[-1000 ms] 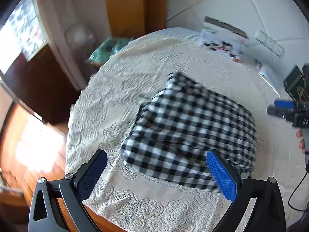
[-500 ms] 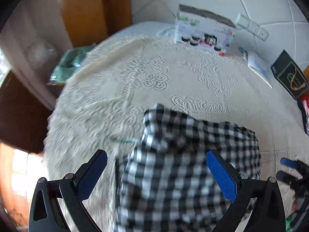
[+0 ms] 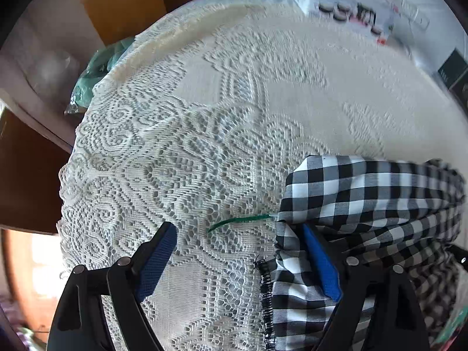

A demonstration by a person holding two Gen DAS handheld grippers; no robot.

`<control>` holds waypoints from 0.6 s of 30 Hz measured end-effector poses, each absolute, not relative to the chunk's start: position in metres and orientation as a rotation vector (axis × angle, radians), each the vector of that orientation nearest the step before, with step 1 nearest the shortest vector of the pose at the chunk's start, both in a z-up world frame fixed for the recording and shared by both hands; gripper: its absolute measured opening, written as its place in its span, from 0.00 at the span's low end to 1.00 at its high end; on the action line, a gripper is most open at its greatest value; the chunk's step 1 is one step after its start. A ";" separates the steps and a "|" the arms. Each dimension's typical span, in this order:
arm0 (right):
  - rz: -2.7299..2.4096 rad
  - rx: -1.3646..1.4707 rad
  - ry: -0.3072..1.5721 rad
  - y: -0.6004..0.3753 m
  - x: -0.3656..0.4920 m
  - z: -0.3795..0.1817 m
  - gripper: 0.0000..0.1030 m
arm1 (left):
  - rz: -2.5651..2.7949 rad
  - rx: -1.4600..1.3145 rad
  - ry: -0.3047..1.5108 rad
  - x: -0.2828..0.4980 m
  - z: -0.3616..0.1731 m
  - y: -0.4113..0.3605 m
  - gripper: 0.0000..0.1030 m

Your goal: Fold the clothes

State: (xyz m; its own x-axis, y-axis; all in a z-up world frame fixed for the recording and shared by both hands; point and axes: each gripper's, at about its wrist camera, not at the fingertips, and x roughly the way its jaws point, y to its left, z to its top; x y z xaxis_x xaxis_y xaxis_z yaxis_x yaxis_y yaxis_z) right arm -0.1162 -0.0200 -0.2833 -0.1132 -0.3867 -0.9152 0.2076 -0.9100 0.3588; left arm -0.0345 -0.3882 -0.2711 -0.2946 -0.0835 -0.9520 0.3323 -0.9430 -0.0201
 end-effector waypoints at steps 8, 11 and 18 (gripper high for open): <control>-2.199 1.651 -0.210 0.002 -0.091 -0.243 0.86 | -2.516 1.607 0.430 0.007 -0.208 -0.371 1.00; -2.204 1.648 -0.231 0.005 -0.082 -0.242 0.88 | -2.509 1.656 0.405 0.013 -0.219 -0.358 1.00; -2.179 1.667 -0.229 0.000 -0.073 -0.256 0.91 | -2.437 1.738 0.440 0.018 -0.270 -0.349 1.00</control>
State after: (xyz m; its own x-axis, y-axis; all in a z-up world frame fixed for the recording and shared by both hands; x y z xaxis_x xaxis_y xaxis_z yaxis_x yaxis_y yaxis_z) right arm -0.0731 -0.0002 -0.2563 -0.2192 -0.3969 -0.8913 0.2029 -0.9121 0.3563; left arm 0.0181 -0.3491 -0.2696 -0.3356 0.0729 -0.9392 0.2603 -0.9510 -0.1669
